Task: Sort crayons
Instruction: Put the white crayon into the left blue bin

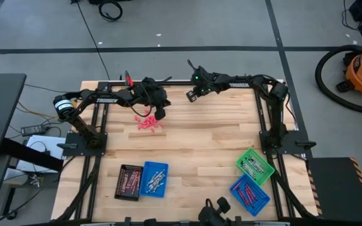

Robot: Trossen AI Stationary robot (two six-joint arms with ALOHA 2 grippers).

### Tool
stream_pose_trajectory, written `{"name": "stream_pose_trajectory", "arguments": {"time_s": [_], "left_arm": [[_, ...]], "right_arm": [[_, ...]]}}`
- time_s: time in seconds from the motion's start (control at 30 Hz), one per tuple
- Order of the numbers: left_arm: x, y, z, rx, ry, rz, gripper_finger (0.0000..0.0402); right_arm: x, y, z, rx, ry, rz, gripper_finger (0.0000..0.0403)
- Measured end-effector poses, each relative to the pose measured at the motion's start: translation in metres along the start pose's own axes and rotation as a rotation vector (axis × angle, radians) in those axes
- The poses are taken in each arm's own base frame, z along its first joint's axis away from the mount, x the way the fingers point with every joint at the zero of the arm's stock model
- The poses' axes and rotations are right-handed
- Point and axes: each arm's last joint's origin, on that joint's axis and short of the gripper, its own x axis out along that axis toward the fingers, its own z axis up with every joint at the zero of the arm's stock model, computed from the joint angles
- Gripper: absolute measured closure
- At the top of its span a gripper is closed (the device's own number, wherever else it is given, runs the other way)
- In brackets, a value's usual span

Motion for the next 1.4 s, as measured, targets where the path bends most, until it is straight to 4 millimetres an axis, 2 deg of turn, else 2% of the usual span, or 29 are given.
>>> {"name": "stream_pose_trajectory", "arguments": {"time_s": [0.2, 0.37, 0.67, 0.8, 1.03, 1.17, 1.4], "left_arm": [[0.000, 0.000, 0.000, -0.001, 0.002, 0.000, 0.0354], [0.000, 0.000, 0.000, -0.001, 0.004, -0.001, 0.0354], [0.000, -0.002, -0.003, 0.005, 0.029, -0.017, 0.0354], [0.000, -0.004, -0.003, 0.021, 0.031, -0.034, 0.0354], [0.002, -0.012, -0.001, 0.050, 0.031, -0.056, 0.0335], [0.003, -0.013, -0.001, 0.061, 0.036, -0.032, 0.0308], [0.003, -0.014, 0.000, 0.066, 0.038, -0.033, 0.0248]], "right_arm": [[-0.003, 0.006, -0.008, -0.081, 0.065, -0.004, 0.0392], [-0.008, 0.019, -0.019, -0.297, 0.144, 0.030, 0.0378], [-0.009, 0.034, -0.027, -0.565, 0.135, -0.166, 0.0337], [-0.008, 0.030, -0.026, -0.551, 0.148, -0.067, 0.0299], [-0.004, 0.014, -0.017, -0.509, 0.123, -0.069, 0.0230], [-0.002, 0.008, -0.018, -0.499, 0.135, -0.008, 0.0226], [0.002, 0.003, -0.032, -0.498, 0.192, 0.001, 0.0249]]}}
